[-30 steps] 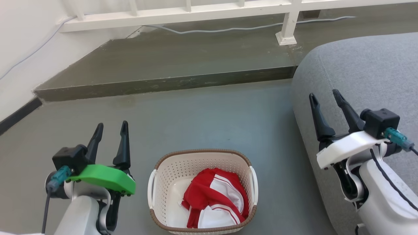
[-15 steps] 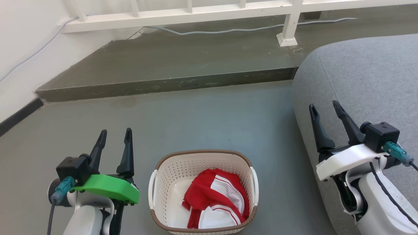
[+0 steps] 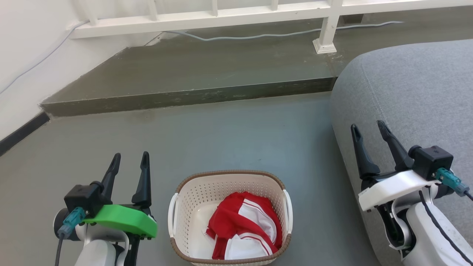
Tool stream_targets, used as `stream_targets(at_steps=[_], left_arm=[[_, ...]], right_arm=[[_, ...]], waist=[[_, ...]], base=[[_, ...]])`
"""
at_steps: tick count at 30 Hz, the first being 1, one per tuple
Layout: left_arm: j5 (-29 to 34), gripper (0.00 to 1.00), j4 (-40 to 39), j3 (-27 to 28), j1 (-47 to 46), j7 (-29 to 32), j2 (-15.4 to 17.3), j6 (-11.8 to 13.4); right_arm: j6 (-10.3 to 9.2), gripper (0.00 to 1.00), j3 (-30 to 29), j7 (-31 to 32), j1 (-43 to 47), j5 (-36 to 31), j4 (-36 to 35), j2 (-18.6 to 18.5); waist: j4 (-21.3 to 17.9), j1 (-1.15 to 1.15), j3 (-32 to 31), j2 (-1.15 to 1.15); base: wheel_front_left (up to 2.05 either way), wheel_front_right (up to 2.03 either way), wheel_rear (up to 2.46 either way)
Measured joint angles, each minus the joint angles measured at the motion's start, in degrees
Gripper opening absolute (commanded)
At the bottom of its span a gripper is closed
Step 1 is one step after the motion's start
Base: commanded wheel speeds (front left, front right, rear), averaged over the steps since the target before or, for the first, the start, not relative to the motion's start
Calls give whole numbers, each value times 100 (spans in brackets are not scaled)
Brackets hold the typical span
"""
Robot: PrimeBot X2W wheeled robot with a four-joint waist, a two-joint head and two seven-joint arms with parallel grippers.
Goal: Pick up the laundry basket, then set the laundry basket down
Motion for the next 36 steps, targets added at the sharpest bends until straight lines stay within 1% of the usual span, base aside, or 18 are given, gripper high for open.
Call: stream_targets(at_steps=[9, 27, 28, 32, 36], left_arm=[[36, 100, -57, 44, 56, 0, -80, -49], [99, 100, -82, 115, 130, 0, -110, -131], [97, 0, -53, 108, 132, 4, -113, -141], [89, 0, 180, 45, 252, 26, -143, -141], [-45, 0, 240, 66, 282, 64, -145, -142]], right_arm=[[55, 100, -105, 0, 99, -122, -23, 48], [244, 100, -325, 0, 233, -246, -35, 213], [247, 0, -324, 1, 237, -244, -2, 221], [247, 0, -291, 11, 436, -236, 224, 316], [250, 0, -312, 20, 503, -118, 252, 371]], waist=[[-6, 0, -26, 0], [-6, 0, -19, 0], [-6, 0, -18, 0], [-5, 0, -18, 0], [2, 0, -20, 0]], base=[[0, 0, 0], [0, 0, 0], [0, 0, 0], [0, 0, 0], [0, 0, 0]])
